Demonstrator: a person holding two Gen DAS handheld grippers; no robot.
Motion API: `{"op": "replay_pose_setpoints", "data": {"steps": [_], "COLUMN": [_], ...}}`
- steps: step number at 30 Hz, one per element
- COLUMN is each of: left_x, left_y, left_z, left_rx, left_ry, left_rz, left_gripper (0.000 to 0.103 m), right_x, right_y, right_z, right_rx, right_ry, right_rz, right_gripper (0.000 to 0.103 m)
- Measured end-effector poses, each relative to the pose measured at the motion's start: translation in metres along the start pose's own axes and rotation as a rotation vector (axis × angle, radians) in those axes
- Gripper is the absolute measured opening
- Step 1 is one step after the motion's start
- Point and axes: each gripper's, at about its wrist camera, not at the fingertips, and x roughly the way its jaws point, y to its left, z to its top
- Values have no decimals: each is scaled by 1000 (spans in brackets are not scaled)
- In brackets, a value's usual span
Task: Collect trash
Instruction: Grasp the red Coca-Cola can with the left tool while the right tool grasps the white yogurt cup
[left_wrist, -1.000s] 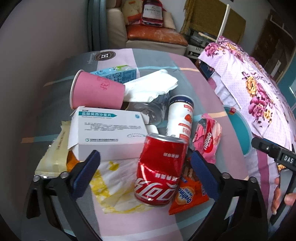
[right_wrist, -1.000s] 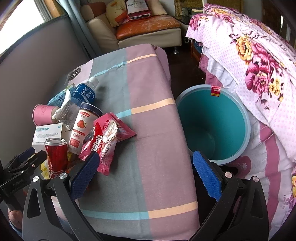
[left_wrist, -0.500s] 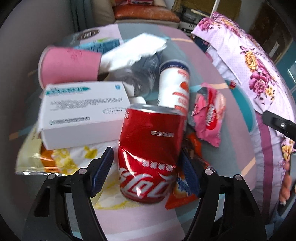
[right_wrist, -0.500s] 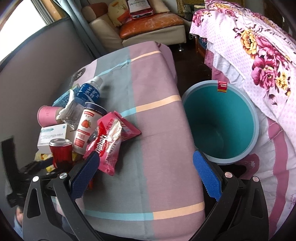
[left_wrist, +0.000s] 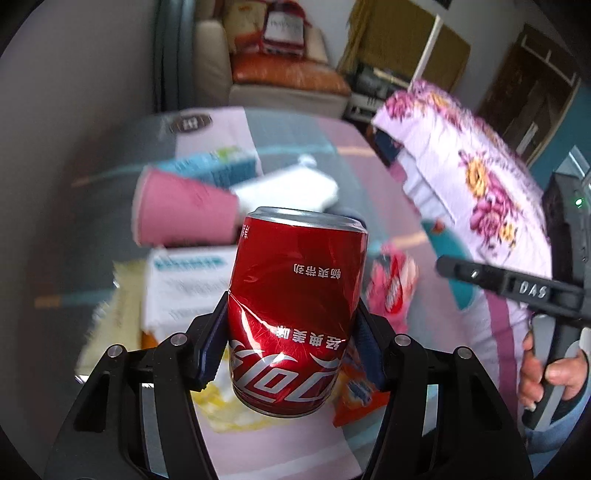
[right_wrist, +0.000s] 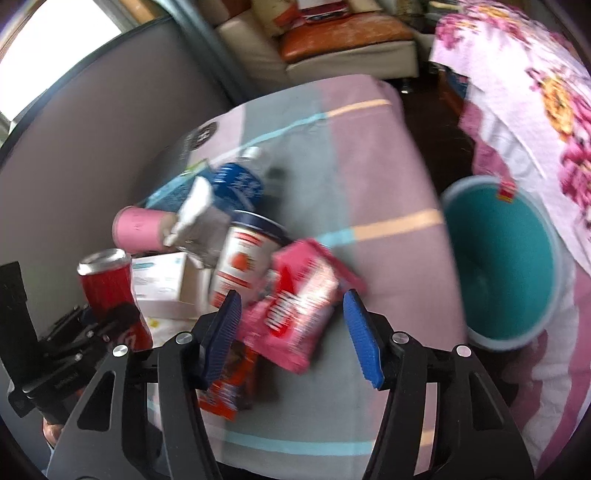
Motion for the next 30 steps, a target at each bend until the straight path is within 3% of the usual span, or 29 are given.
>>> {"op": "replay_pose_setpoints", "data": {"steps": [5,11,14,21,30], "left_x": [6,16,21,28,22], "left_y": [27,39,42,43,36], "left_z": [12,14,12,7,2], "left_rx": [-51,-65,-69,-75,-63], "left_ry": [1,15,23,38,27], "left_rz": [0,-22,-32,-44,-2], "left_gripper": [62,62,62,62,62], "right_x": [30,76,90,111,66], "right_y": [32,36,34,35,37], "right_z": [20,28,28,29,28], "right_rx": [-36,-3,14,41,2], "right_ry": [68,178,206,225,137], "right_rz": [69,73,67,95,116], "right_gripper": [33,35,48,51,50]}}
